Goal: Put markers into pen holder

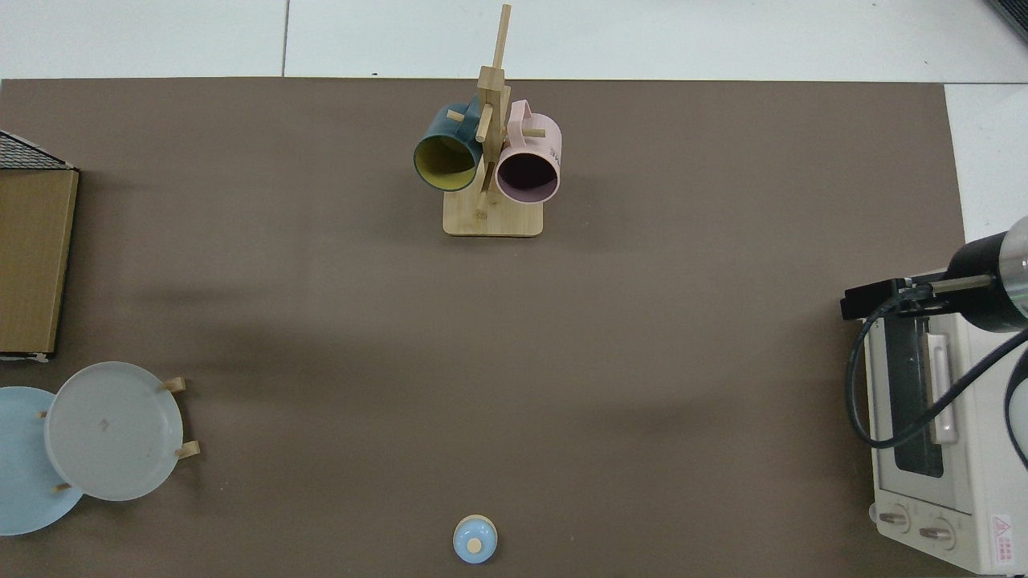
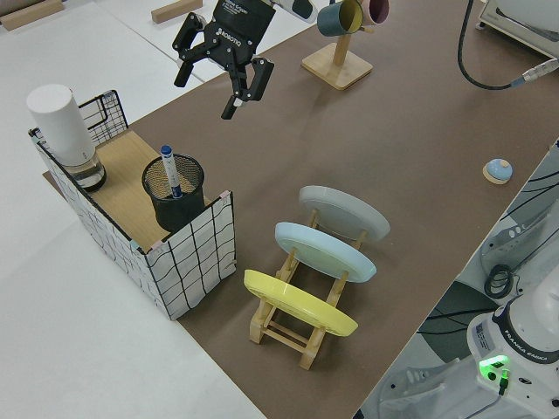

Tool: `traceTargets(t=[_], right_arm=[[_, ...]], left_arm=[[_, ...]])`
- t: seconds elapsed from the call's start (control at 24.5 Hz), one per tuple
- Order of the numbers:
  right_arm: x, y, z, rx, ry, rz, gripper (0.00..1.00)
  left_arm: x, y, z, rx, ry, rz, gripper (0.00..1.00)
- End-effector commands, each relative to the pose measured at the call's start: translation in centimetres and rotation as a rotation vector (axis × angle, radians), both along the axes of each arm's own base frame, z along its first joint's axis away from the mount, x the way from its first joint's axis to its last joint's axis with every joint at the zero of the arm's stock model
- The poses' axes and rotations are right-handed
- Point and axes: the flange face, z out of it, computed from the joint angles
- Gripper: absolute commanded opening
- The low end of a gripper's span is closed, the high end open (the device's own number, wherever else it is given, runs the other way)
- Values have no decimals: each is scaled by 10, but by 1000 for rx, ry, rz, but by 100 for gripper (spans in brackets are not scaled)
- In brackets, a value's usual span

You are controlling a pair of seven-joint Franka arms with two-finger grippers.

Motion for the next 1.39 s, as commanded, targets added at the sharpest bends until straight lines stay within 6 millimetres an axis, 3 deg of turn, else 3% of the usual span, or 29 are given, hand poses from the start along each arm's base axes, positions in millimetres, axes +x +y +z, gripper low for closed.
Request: traceTargets(t=[0.0,0.12,0.33,0.45,0.69,0.9,1.02,1.18,1.34], right_arm=[[-4,-2,2,4,-2,15,100],[-4,-2,2,4,-2,15,100],[-4,-2,2,4,-2,15,100],[-4,-3,2,3,-3,15,100],[-4,-5,1,3,-1,14,100],[-4,-7,1,3,-1,11,100],[-3,-5,2,3,-4,14,100],[-3,-5,1,3,-3,14,100],[-3,-6,1,3,-3,14,100]], left_arm=[[-14,-34,-16,-104,-37,108,100],[-24,-61,-29,-191,-69,231,100],[-38,-88,-45,-315,-147,506,100],[-42,-93,-48,-341,-161,616,100],[-46,-89,-73,-446,-172,809,100],[-42,-103,-77,-484,-247,1034,100],[-36,-104,-68,-495,-279,1068,100],[-24,-110,-21,-544,-366,1128,100],[-32,-119,13,-542,-383,1170,100]])
